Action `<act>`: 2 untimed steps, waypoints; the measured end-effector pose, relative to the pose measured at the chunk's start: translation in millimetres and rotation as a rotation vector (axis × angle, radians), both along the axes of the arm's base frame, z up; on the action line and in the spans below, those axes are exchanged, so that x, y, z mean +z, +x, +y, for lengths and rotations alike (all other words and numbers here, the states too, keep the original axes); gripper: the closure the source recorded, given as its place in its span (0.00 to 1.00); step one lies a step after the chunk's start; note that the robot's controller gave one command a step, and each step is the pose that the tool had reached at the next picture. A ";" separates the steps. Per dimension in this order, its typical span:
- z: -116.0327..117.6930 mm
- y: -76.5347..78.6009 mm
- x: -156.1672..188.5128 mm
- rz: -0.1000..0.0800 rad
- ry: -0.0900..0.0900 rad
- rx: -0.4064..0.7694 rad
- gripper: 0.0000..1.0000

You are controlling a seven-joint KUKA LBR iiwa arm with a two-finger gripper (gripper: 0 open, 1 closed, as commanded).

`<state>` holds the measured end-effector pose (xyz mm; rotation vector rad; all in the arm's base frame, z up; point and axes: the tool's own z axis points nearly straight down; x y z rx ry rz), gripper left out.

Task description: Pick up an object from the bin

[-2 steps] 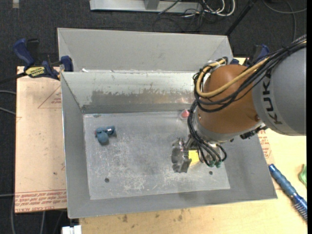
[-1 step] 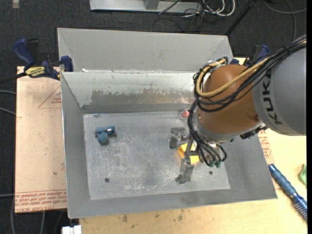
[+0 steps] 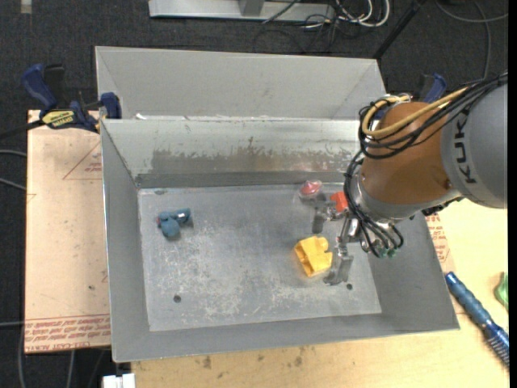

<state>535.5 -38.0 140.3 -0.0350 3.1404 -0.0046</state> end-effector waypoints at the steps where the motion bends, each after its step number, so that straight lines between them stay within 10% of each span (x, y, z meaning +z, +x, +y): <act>1: -0.8 -3.5 -69.3 -0.011 0.004 0.117 0.00; 2: -1.0 -2.3 -66.1 -0.012 0.003 0.117 1.00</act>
Offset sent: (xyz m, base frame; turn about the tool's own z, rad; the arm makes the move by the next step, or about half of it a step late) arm -0.0067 -0.0016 -0.0703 -0.1194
